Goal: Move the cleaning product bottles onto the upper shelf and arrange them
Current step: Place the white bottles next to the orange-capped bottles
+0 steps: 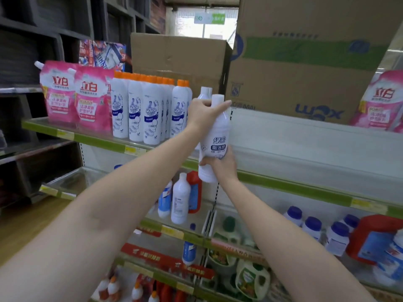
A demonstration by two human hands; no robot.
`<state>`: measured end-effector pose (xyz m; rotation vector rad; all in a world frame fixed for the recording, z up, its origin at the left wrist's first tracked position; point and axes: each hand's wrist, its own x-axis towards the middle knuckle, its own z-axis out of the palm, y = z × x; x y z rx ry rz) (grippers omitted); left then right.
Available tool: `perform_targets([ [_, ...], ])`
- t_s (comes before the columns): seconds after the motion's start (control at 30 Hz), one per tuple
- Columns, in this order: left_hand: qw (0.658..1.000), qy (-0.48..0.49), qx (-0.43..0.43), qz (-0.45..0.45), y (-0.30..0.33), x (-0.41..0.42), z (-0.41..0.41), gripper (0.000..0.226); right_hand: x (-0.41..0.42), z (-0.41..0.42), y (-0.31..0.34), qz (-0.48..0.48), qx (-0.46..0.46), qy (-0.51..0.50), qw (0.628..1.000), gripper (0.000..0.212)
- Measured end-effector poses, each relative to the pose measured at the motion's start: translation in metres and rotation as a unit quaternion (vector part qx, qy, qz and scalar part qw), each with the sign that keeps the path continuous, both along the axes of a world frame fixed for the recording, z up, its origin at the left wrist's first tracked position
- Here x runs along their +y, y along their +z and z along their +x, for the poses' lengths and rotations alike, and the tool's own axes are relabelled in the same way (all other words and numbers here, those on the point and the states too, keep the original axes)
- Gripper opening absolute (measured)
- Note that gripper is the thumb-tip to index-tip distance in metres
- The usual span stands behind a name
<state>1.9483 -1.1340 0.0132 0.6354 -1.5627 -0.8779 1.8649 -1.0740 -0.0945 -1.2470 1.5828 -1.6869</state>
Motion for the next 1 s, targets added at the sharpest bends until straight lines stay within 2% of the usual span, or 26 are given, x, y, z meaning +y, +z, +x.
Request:
perform_targets([
  [0.13,0.995,0.047,-0.071,-0.059,0.041,-0.016,-0.013,0.063,-0.021,-0.010,0.033,-0.030,0.004,-0.035,0.999,0.054],
  [0.27,0.975,0.099,-0.171,-0.100,0.046,-0.041,-0.026,0.037,-0.049,-0.022,0.030,-0.007,0.039,-0.080,0.996,0.061],
  [0.4,0.961,0.065,-0.239,-0.123,0.040,-0.058,-0.038,0.056,-0.080,-0.037,0.019,0.016,0.094,-0.112,0.989,0.069],
  [0.53,0.919,0.046,-0.366,-0.139,0.038,-0.082,-0.049,0.095,-0.109,-0.055,0.012,0.075,0.155,-0.109,0.979,0.077],
  [0.6,0.909,0.063,-0.383,-0.153,0.038,-0.097,-0.055,0.100,-0.124,-0.063,0.013,0.124,0.199,-0.117,0.965,0.091],
  [0.67,0.896,0.087,-0.399,-0.174,0.038,-0.109,-0.064,0.097,-0.138,-0.071,0.016,0.177,0.249,-0.134,0.943,0.108],
  [0.7,0.891,0.096,-0.404,-0.181,0.038,-0.116,-0.069,0.095,-0.144,-0.075,0.017,0.187,0.254,-0.134,0.939,0.110],
  [0.87,0.870,0.123,-0.440,-0.185,0.039,-0.148,-0.088,0.085,-0.174,-0.088,0.022,0.189,0.215,-0.095,0.953,0.108],
  [1.0,0.866,0.132,-0.449,-0.177,0.039,-0.169,-0.102,0.085,-0.198,-0.099,0.023,0.221,0.226,-0.097,0.944,0.095],
])
